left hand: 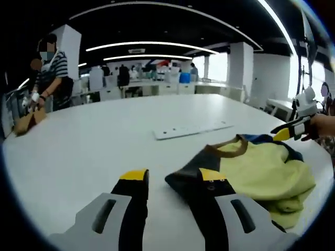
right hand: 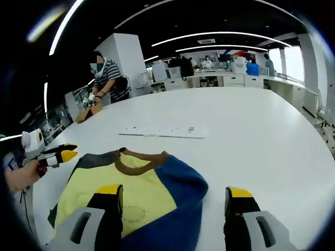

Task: Fold the garment on the visible template until the final outline fits inside the template.

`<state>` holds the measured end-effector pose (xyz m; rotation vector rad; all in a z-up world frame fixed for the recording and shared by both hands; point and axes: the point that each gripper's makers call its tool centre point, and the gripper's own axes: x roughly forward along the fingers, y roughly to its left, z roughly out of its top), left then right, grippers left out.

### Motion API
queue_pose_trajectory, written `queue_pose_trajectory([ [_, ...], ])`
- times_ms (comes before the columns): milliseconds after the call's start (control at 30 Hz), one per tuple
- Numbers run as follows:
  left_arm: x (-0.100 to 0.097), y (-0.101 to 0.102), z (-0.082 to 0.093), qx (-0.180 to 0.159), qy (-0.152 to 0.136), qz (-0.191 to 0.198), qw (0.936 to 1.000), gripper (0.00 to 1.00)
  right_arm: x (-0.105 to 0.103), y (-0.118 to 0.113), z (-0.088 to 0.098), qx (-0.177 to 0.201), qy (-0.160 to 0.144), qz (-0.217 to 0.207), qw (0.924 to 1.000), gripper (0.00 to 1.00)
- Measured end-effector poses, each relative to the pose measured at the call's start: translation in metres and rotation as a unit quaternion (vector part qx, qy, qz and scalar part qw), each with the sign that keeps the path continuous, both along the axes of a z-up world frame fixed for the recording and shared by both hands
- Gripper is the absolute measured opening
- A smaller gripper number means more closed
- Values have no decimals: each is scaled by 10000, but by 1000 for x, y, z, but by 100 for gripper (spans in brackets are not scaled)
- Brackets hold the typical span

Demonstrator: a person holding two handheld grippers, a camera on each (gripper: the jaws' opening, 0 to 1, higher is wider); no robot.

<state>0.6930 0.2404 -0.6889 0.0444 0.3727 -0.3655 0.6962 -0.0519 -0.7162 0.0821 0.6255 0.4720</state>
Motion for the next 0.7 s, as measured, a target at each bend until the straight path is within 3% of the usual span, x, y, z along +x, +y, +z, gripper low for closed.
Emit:
queue_pose_trajectory([
  [133, -16, -5, 8, -24, -35, -255, 9997, 51, -17, 15, 9, 40, -35, 426, 9991, 92],
  [300, -44, -16, 13, 20, 74, -656, 9978, 61, -39, 27, 21, 103, -44, 719, 9973, 96],
  [500, -71, -27, 21, 88, 74, -927, 9956, 62, -72, 34, 24, -136, -108, 1038, 9944, 96],
  [700, -98, -35, 26, 25, 150, -1175, 9930, 64, -104, 38, 27, -107, -77, 1225, 9924, 95],
])
